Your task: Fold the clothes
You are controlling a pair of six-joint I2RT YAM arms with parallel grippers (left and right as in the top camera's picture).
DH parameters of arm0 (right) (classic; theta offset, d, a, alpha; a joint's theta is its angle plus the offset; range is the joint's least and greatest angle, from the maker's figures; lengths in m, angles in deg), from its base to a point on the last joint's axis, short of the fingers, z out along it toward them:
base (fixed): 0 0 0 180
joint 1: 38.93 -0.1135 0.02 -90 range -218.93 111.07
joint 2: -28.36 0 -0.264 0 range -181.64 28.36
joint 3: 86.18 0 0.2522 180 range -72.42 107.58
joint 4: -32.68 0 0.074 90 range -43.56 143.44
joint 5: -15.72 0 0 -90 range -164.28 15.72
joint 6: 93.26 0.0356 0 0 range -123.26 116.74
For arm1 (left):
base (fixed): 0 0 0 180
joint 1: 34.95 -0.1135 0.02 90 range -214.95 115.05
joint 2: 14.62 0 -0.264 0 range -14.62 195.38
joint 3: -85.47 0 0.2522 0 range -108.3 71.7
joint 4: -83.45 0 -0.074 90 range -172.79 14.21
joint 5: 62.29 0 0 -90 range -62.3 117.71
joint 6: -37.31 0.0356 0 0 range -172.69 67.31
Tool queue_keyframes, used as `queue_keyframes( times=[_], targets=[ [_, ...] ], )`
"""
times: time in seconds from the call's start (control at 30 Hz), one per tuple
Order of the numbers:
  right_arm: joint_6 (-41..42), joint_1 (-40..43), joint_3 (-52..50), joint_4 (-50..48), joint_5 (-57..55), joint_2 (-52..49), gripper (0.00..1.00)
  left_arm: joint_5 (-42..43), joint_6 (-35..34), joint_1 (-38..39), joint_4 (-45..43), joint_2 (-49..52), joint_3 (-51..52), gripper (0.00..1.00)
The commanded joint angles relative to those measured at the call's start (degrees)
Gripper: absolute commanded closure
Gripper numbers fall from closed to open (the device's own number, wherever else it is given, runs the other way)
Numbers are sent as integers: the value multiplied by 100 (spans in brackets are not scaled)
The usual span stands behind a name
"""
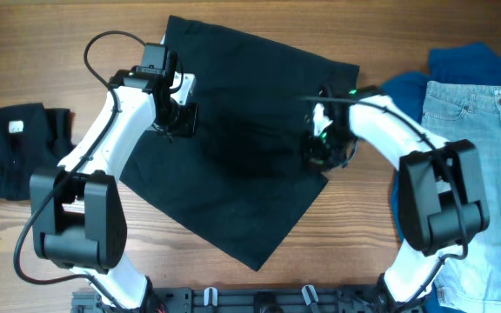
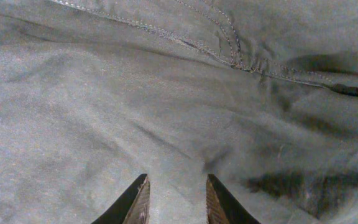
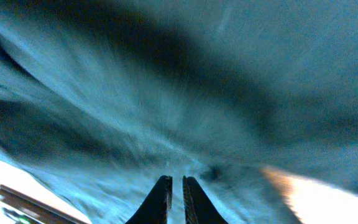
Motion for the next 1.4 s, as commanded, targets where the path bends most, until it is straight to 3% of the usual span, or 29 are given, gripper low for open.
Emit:
queue_keyframes(
  times=[0.0, 0.07, 0.13, 0.2, 0.27, 0.4, 0.53, 0.57, 0.63, 0.73, 0.77, 0.83, 0.93, 1.1, 1.23, 1.37],
  targets=[
    [514, -122, -581, -225, -715, -76, 90, 39, 7, -17, 37, -136, -157, 60],
    [826, -74, -837, -446, -988, -76, 93, 24, 7, -17, 66, -184, -293, 59],
    [1458, 90, -879, -466, -2210, -74, 95, 22, 7, -17, 83, -256, -398, 57],
    [1561, 494, -706, -468, -3300, -74, 95, -7, 7, -17, 83, -310, -417, 54],
    [1394, 1080, -354, -490, -3440, -74, 95, -166, 7, -17, 83, -315, -417, 50],
    [420, 1803, 256, -905, -2594, -74, 92, -278, -37, -22, 59, -315, -417, 43],
    [-192, 1963, 1064, -367, -1403, 173, 82, -481, -37, -22, -243, -286, -415, 33],
    [-249, 1956, 1123, -308, -1211, 313, 80, -468, -35, -22, -330, -258, -415, 36],
    [-319, 1941, 1165, -179, -730, 780, 78, -463, -35, -22, -525, -87, -415, 52],
    [-315, 1908, 1165, 105, -216, 1530, 77, -105, 35, -22, -892, 356, -415, 58],
    [-302, 1873, 1165, 216, -212, 1729, 76, -83, 33, -22, -1047, 507, -415, 55],
    [-308, 1805, 1163, 481, -214, 2004, 74, -168, 33, -22, -1370, 850, -415, 40],
    [-308, 1685, 1106, 682, -216, 2039, 73, -385, 28, -37, -1777, 1182, -415, 39],
    [-240, 1451, 1016, 627, -284, 2035, 73, -87, 24, -140, -1786, 1401, -415, 56],
    [-144, 1447, 1016, 564, -328, 2035, 73, 658, 2, -295, -1773, 1405, -417, 93],
    [-155, 1447, 1016, 566, -422, 2035, 73, 675, -201, -597, -1718, 1217, -555, 96]
  ],
)
